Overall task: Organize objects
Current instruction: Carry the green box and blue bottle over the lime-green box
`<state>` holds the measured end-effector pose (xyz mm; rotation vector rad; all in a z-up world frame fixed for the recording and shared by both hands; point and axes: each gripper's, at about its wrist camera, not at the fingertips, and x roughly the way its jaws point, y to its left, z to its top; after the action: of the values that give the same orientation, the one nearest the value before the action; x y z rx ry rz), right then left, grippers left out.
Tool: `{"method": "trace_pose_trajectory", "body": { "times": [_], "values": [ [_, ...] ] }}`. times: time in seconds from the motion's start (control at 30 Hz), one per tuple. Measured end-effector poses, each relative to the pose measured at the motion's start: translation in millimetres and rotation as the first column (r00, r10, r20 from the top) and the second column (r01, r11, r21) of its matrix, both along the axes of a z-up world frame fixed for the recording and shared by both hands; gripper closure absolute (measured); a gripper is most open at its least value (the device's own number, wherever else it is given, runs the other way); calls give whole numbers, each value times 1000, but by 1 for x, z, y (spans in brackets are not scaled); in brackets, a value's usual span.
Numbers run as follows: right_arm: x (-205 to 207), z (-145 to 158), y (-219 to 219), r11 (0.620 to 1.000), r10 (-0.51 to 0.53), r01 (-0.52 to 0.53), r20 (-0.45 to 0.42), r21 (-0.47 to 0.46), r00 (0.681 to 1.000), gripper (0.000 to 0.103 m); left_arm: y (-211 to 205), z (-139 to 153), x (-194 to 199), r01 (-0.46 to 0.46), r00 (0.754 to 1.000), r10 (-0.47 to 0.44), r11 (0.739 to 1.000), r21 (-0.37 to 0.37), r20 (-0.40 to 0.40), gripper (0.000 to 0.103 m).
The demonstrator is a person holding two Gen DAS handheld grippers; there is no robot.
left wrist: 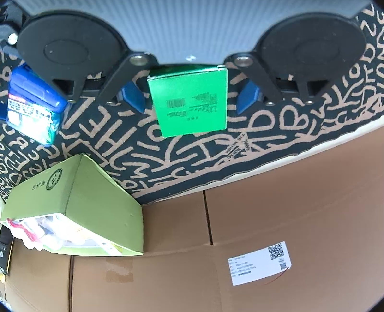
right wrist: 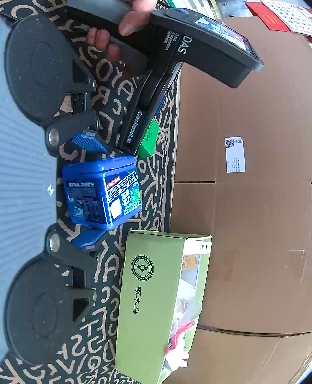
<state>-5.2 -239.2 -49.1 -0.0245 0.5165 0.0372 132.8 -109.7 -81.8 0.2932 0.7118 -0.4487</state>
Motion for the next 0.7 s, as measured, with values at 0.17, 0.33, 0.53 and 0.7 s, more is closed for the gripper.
{"method": "trace_pose_trajectory", "body": {
  "times": [0.17, 0.33, 0.53, 0.7],
  "values": [
    [2, -3, 1, 1000, -11, 11, -14, -4, 1000, 32, -3, 0, 4, -14, 1000, 14, 1000, -14, -5, 18],
    [5, -7, 3, 1000, -26, 26, -28, -5, 999, 33, 0, -2, 6, -31, 999, 31, 999, -39, -7, 15],
    [6, -9, 6, 999, -34, 34, -30, 7, 999, 35, 6, 1, -2, -1, 1000, 0, 998, -68, -9, 41],
    [1, -8, 4, 998, -20, 21, -19, 53, 1000, 36, 11, 3, -20, -4, 1000, 4, 998, -69, -2, 42]
  ]
}}
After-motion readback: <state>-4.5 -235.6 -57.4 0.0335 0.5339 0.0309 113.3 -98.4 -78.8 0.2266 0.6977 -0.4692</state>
